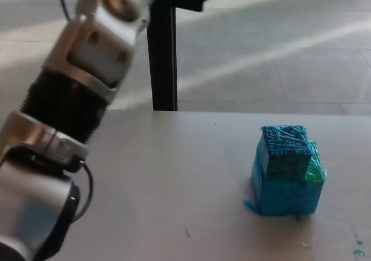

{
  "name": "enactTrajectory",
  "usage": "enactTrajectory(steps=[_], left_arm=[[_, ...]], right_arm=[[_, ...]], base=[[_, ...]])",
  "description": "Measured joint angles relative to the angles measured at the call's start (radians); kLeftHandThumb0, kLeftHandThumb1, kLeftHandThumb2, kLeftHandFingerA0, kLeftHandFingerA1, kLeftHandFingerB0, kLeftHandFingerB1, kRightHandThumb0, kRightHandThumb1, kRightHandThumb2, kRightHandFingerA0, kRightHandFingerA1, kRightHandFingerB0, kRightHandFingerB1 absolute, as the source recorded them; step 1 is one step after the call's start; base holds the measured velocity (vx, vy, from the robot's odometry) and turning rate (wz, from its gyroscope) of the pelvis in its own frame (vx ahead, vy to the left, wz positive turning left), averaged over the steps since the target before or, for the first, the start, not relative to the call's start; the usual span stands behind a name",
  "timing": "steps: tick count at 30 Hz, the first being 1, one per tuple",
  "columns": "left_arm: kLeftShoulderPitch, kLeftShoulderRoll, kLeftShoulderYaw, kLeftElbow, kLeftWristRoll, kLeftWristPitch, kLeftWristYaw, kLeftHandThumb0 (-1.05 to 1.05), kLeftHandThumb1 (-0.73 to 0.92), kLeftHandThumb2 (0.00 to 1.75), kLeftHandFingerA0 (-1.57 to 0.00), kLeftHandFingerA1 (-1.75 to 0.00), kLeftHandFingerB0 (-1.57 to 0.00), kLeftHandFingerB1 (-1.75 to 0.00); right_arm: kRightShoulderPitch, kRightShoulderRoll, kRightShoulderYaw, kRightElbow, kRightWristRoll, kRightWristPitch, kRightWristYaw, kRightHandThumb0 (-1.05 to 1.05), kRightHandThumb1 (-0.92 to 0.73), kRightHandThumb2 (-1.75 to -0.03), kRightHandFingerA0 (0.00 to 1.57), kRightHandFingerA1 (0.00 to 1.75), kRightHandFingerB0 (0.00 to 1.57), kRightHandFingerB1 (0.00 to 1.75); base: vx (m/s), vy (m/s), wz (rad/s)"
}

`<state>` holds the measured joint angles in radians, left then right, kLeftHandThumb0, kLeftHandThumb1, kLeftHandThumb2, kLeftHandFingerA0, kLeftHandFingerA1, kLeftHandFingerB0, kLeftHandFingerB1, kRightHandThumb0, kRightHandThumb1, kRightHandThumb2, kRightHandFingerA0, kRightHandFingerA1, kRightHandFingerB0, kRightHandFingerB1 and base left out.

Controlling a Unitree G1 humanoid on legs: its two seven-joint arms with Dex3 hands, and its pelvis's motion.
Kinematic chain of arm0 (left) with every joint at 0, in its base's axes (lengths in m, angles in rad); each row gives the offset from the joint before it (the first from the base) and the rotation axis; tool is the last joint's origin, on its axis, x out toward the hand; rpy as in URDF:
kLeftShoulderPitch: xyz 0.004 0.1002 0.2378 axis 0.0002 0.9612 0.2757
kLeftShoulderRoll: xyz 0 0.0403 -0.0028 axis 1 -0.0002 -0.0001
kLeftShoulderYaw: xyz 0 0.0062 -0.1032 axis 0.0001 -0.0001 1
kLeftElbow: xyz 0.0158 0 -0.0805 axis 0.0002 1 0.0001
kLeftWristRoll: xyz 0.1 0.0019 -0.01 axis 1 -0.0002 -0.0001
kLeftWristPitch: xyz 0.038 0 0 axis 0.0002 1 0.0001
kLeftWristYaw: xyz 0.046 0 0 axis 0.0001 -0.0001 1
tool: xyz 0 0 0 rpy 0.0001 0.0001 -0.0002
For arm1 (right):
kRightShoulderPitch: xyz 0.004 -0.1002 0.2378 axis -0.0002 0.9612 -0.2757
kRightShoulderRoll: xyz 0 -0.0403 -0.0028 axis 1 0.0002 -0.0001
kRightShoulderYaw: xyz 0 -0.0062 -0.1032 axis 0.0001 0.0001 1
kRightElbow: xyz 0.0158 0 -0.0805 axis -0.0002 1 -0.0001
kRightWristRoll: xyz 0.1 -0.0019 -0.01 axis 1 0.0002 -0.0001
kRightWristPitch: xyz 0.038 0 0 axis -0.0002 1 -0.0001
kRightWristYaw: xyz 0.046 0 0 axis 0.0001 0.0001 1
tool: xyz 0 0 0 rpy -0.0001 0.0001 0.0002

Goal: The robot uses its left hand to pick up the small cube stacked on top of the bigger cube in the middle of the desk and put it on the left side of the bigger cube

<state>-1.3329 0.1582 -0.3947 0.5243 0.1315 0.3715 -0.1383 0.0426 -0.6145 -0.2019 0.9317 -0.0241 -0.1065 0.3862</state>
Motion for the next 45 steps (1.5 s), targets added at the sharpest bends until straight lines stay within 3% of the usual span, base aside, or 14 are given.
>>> enactTrajectory(steps=[10,11,12,15,16,21,22,24,28,29,39,40,44,45], left_arm=[[0.035,-0.228,-0.098,0.020,0.035,-0.001,-0.040,-0.90,0.52,1.00,-0.06,-0.48,-0.06,-0.24],[0.042,-0.236,-0.107,0.022,0.041,-0.001,-0.048,-1.00,0.70,0.63,-0.14,-0.42,-0.10,-0.24],[0.047,-0.239,-0.116,0.023,0.047,-0.001,-0.055,-0.93,0.55,1.00,-0.10,-0.50,-0.10,-0.23],[0.054,-0.244,-0.128,0.030,0.061,-0.001,-0.071,-1.00,0.69,0.63,-0.13,-0.42,-0.09,-0.24],[0.055,-0.246,-0.129,0.032,0.065,0.000,-0.076,-0.91,0.53,1.01,-0.05,-0.48,-0.10,-0.19],[0.076,-0.259,-0.136,0.051,0.082,0.001,-0.104,-1.00,0.53,0.95,-0.09,-0.49,-0.09,-0.18],[0.081,-0.262,-0.137,0.053,0.084,0.002,-0.110,-1.05,0.67,0.62,-0.09,-0.49,-0.04,-0.27],[0.090,-0.268,-0.144,0.055,0.088,0.013,-0.131,-0.94,0.50,1.01,-0.05,-0.47,-0.12,-0.03],[0.099,-0.270,-0.170,0.060,0.101,0.039,-0.174,-0.91,0.48,1.02,-0.02,-0.36,-0.12,-0.03],[0.100,-0.270,-0.176,0.065,0.104,0.044,-0.184,-0.90,0.47,1.02,-0.02,-0.37,-0.10,-0.02],[0.104,-0.279,-0.273,0.113,0.163,0.074,-0.266,-1.05,0.56,0.82,0.00,-0.42,0.00,-0.23],[0.104,-0.280,-0.284,0.113,0.170,0.077,-0.273,-1.05,0.63,0.65,0.00,-0.41,0.00,-0.21],[0.104,-0.280,-0.336,0.111,0.204,0.089,-0.298,-0.94,0.50,1.00,0.00,-0.26,-0.06,-0.03],[0.104,-0.280,-0.346,0.109,0.210,0.093,-0.302,-0.92,0.44,0.98,0.00,-0.29,-0.06,-0.06]], right_arm=[[-0.003,-0.001,0.001,-0.031,-0.001,0.001,0.003,-0.91,-0.58,-0.68,0.59,1.07,0.40,0.91],[-0.003,-0.001,0.001,-0.039,-0.001,0.002,0.003,-0.91,-0.58,-0.68,0.59,1.07,0.39,0.92],[-0.002,-0.001,0.001,-0.045,-0.001,0.004,0.003,-0.92,-0.58,-0.68,0.60,1.08,0.40,0.93],[-0.004,-0.001,0.001,-0.048,-0.002,0.006,0.003,-0.93,-0.58,-0.68,0.59,1.09,0.40,0.94],[-0.006,-0.001,0.001,-0.047,-0.002,0.006,0.003,-0.92,-0.58,-0.67,0.59,1.07,0.39,0.91],[-0.024,-0.002,0.007,-0.041,-0.007,0.012,0.003,-0.89,-0.58,-0.68,0.60,1.06,0.40,0.89],[-0.026,-0.002,0.007,-0.039,-0.008,0.013,0.003,-0.90,-0.58,-0.69,0.60,1.04,0.43,0.88],[-0.031,-0.002,0.008,-0.038,-0.009,0.019,0.003,-0.90,-0.42,-1.04,0.71,1.00,0.43,0.81],[-0.049,-0.002,0.009,-0.018,-0.010,0.023,0.002,-0.93,-0.42,-1.05,0.69,1.03,0.45,0.85],[-0.052,-0.002,0.010,-0.014,-0.010,0.022,0.002,-0.93,-0.56,-0.68,0.64,1.12,0.43,0.94],[-0.076,-0.003,0.020,0.013,-0.011,0.023,0.003,-0.94,-0.40,-1.05,0.66,1.04,0.45,0.87],[-0.077,-0.003,0.021,0.015,-0.011,0.023,0.004,-0.96,-0.54,-0.71,0.59,1.10,0.43,0.94],[-0.081,-0.003,0.020,0.021,-0.010,0.022,0.004,-0.93,-0.41,-1.05,0.65,1.03,0.45,0.86],[-0.081,-0.003,0.019,0.022,-0.010,0.022,0.004,-0.92,-0.57,-0.68,0.57,1.09,0.44,0.91]], base=[[0.00,0.000,0.00],[0.00,0.000,0.00],[0.00,0.000,0.00],[0.00,0.000,0.00],[0.00,0.000,0.00],[0.00,0.000,0.00],[0.00,0.000,0.00],[0.00,0.000,0.00],[0.00,0.000,0.00],[0.00,0.000,0.00],[0.00,0.000,0.00],[0.00,0.000,0.00],[0.00,0.000,0.00],[0.00,0.000,0.00]])
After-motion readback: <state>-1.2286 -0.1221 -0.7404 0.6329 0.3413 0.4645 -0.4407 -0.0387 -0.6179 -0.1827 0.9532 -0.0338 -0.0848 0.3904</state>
